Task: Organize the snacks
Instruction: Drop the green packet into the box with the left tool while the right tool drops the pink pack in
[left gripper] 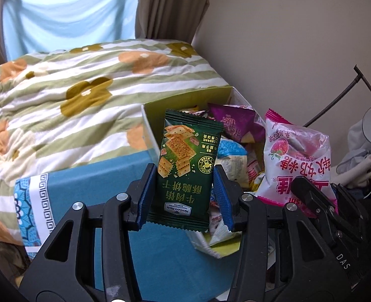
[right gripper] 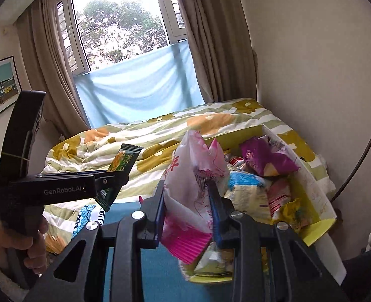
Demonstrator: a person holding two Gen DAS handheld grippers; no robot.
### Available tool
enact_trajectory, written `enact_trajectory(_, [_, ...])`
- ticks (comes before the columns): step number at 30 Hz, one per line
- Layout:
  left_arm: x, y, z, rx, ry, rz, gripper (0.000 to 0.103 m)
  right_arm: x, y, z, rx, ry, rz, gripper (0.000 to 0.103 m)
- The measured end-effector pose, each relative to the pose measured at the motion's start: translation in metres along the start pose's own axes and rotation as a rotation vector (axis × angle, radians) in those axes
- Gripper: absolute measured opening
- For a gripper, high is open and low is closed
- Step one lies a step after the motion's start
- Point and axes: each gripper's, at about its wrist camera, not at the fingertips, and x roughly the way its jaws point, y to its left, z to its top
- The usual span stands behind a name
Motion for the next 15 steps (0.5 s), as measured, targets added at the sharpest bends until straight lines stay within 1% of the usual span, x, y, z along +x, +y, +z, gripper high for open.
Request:
enact_trajectory(2, [0.019, -0.021, 0.003, -0.019, 0.011, 0.023, 0.042, -0.002, -0.022, 0.008, -0.024, 0.009, 0.013, 0.028])
enact_trajectory(4, [0.038, -0.036, 0.006, -0.062, 0.030, 0.027, 0.042, -0.003, -0.044, 0.015, -0.045, 0.017, 0.033, 0.028])
enact_trajectory(7, [0.058, -0.056, 0.008, -0.112, 0.022, 0.071, 0.044, -0.001, -0.074, 0.022, -0.071, 0.034, 0.070, 0.028])
enact_trajectory(8, [0.061, -0.061, 0.007, -0.123, 0.020, 0.091, 0.055, 0.001, -0.082, 0.025, -0.079, 0.042, 0.082, 0.028])
enact_trajectory(9, [0.064, -0.064, 0.006, -0.135, 0.020, 0.114, 0.084, 0.003, -0.090, 0.027, -0.089, 0.051, 0.095, 0.028])
enact_trajectory(10, [0.064, -0.066, 0.005, -0.150, 0.012, 0.139, 0.099, 0.004, -0.096, 0.029, -0.097, 0.059, 0.105, 0.028])
enact_trajectory(11, [0.062, -0.066, 0.001, -0.168, -0.009, 0.161, 0.102, 0.006, -0.102, 0.031, -0.106, 0.066, 0.117, 0.028])
enact_trajectory(12, [0.059, -0.062, -0.003, -0.185, -0.017, 0.171, 0.102, 0.007, -0.108, 0.033, -0.115, 0.074, 0.131, 0.028])
enact_trajectory(15, [0.055, -0.053, -0.015, -0.222, 0.005, 0.207, 0.102, 0.009, -0.116, 0.036, -0.145, 0.082, 0.169, 0.028])
